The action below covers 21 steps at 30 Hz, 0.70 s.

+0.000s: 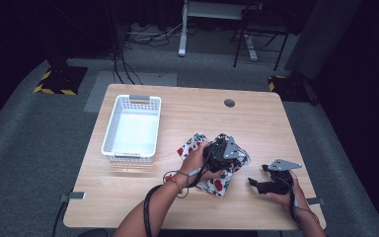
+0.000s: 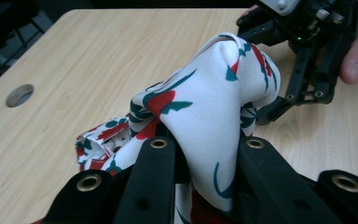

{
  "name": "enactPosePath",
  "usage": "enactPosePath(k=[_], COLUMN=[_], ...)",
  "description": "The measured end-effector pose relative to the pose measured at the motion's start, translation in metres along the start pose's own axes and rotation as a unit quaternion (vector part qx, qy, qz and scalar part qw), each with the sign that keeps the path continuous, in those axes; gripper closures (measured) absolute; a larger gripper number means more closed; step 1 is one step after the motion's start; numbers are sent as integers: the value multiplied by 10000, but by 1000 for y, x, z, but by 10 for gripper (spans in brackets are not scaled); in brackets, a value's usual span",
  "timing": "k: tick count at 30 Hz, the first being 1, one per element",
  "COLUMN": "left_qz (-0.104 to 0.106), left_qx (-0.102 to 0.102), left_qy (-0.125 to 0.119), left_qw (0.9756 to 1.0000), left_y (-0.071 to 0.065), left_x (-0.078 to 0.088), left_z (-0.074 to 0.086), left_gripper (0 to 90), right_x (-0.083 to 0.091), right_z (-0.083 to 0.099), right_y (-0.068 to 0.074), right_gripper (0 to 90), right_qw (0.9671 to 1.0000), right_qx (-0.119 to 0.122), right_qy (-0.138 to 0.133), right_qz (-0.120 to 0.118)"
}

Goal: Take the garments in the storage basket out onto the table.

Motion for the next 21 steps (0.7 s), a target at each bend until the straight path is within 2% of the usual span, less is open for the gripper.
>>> enactPosePath(k=[1, 7, 8, 9, 10, 12, 14, 18, 21], left_qz=[79, 141, 145, 130, 130, 154, 227, 216, 135], left_qx=[-25, -37, 6, 137, 137, 170, 215, 306, 352], left_qy=[9, 37, 26, 57, 57, 118, 14, -113, -185], left_qw=[10000, 9999, 9999, 9998, 9998, 9997, 9995, 9992, 9991], left_y=[-2, -7, -8, -8, -8, -12, -15, -24, -33], left_x=[-5, -15, -16, -15, -15, -9, 2, 28, 48], left_z=[0, 1, 2, 6, 6, 17, 26, 48, 64], left_gripper=[812, 793, 759, 567, 486, 389, 356, 339, 339], right_x=[0, 0, 0, 0, 0, 0, 0, 1, 3], right_z=[0, 0, 0, 0, 0, 0, 0, 0, -1], right_y=[0, 0, 0, 0, 0, 0, 0, 0, -2], right_gripper=[155, 155, 155, 155, 155, 155, 155, 160, 201], right_qw=[10000, 10000, 10000, 10000, 10000, 10000, 10000, 10000, 9999], right_qx=[0, -5, -7, -8, -9, -8, -2, 44, 92], right_qy=[0, 1, 2, 1, 2, 2, 1, 29, 67], right_qz=[0, 5, 7, 10, 9, 8, -3, -46, -14])
Point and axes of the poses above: each handheld gripper's, and its own axes: x roughly backward along the jaws, z roughly out of its underside, y roughly to its left, the point moved 1 cm from there along -x, roughly forward along the jaws, and after that the axes turned 14 degrees about z, right-handed, at the moved point
